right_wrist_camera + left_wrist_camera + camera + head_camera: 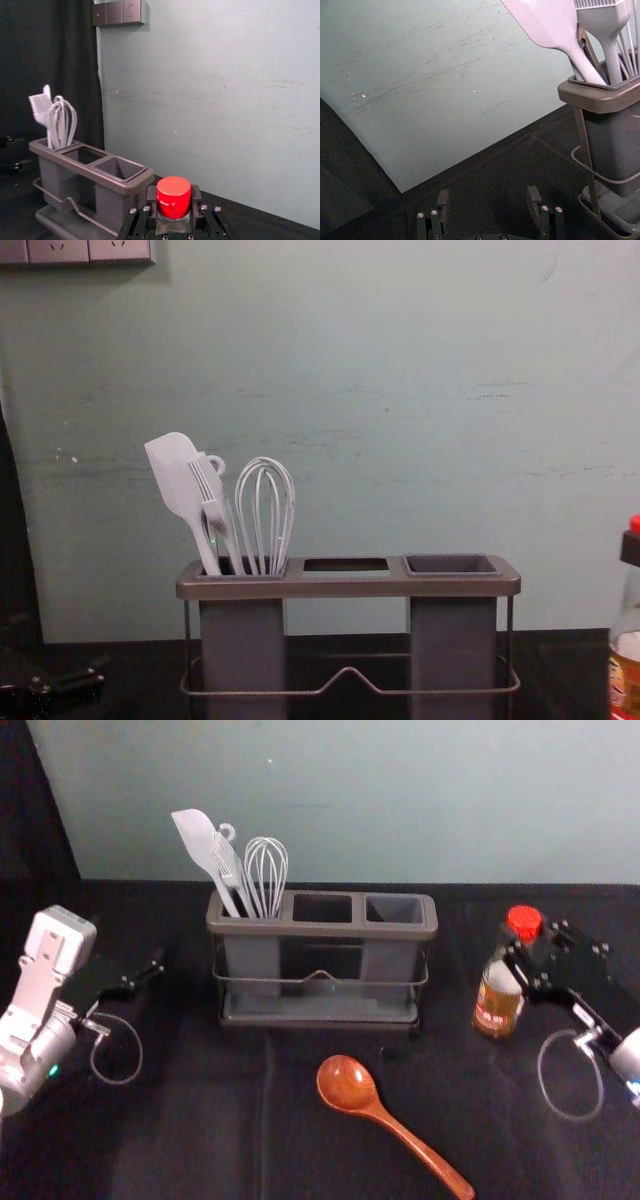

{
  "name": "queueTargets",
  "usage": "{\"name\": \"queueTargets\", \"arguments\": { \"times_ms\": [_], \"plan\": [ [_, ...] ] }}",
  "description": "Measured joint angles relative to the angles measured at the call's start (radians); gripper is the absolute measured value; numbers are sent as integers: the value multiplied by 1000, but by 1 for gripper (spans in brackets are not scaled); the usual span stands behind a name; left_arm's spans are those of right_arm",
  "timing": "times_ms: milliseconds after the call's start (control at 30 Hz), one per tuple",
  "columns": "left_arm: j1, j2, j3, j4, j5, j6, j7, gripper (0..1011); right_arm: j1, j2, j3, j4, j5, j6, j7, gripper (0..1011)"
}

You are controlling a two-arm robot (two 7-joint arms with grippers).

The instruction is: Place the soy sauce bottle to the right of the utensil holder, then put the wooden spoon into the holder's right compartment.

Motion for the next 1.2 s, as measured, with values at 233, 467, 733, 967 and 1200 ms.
{"name": "queueTargets", "arguments": {
  "times_ms": [233,467,733,967,1200],
  "plan": [
    [0,0,0,0,0,0,0,1000,119,-42,-34,132,4,-6,34,385],
    [0,0,0,0,0,0,0,1000,199,-80,-63,232,20,-37,64,385],
    [0,0,0,0,0,0,0,1000,243,-110,-91,319,15,-89,82,385],
    [0,0,0,0,0,0,0,1000,257,-122,-96,353,13,-109,86,385],
    [0,0,0,0,0,0,0,1000,264,-130,-102,373,11,-113,90,385]
  ]
}}
